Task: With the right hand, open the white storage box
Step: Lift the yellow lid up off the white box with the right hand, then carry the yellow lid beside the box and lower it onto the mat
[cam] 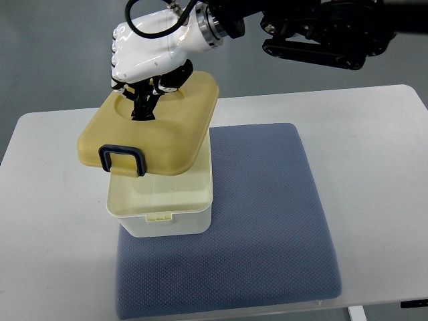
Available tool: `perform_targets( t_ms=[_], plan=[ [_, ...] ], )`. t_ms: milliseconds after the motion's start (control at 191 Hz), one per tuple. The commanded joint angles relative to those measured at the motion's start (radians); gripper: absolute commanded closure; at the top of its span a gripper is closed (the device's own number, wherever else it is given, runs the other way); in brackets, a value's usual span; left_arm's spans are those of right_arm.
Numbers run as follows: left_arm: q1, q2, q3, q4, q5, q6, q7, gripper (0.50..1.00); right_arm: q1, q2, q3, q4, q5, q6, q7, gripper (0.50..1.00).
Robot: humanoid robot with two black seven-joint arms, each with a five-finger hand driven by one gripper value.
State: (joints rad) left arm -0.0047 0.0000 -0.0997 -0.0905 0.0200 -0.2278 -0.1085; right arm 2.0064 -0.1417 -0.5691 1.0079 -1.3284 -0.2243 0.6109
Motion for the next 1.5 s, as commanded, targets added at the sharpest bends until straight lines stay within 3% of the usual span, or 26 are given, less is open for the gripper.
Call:
perform_targets(
  t_ms=[0,465,1050,1495],
  plan=[
    [0.002,0.0,0.0,0.0,0.0,-0.001,0.0,0.5,-0.018,-0.07,0.0,0.0,-0.003,-0.003,0.0,1.0],
    [0.0,0.0,0.0,0.0,0.0,-0.001,0.0,0.5,-0.218,-0.36,0.103,0.02,-0.051,-0.004,0.0,1.0],
    [0.0,0.0,0.0,0.0,0.0,0.001,0.0,0.5,-0.508,-0.513,0.23,0.02,-0.135,-0.018,0.0,1.0],
    [0.0,0.0,0.0,0.0,0.0,-0.001,0.0,0.5,-0.646,-0.533,0.27,0.02,-0.19,-0.063,0.0,1.0]
  ],
)
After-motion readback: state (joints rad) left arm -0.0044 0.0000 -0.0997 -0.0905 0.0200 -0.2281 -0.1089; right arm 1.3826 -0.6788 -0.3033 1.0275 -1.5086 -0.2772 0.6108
